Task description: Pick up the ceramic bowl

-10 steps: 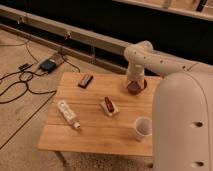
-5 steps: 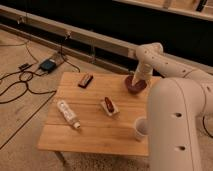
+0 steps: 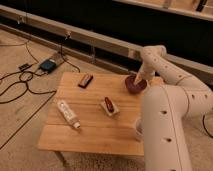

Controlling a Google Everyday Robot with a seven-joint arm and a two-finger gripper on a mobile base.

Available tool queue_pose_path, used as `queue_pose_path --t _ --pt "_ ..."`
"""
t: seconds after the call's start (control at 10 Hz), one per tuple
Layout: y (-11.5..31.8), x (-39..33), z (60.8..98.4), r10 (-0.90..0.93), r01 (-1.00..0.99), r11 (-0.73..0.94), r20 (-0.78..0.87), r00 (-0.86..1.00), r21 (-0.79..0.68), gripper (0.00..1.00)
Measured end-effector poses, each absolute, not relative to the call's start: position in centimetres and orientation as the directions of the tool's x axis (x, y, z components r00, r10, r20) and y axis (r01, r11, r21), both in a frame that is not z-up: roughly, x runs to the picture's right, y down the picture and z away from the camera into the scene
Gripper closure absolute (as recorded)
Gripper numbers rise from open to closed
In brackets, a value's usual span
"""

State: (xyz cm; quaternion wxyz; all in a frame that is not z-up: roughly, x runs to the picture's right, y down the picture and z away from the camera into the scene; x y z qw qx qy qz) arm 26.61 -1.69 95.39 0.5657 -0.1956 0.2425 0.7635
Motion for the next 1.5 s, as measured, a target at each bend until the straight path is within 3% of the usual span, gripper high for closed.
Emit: queue_pose_path --t 0.9,1.1,1.2,1.5 --pt "0.6 26.5 99.0 0.736 -0.962 -0.253 -0.625 -0.258 0.1 0.36" --pt "0.4 26.3 99.1 0.738 -0.964 -0.25 -0.627 -0.251 0.091 0.49" --pt "-0.1 26.1 98.9 0.743 -0.964 -0.252 -0.623 -0.246 0.08 0.64" --pt "-1.1 24.6 98.0 0.74 -0.96 -0.279 -0.63 -0.235 0.031 0.93"
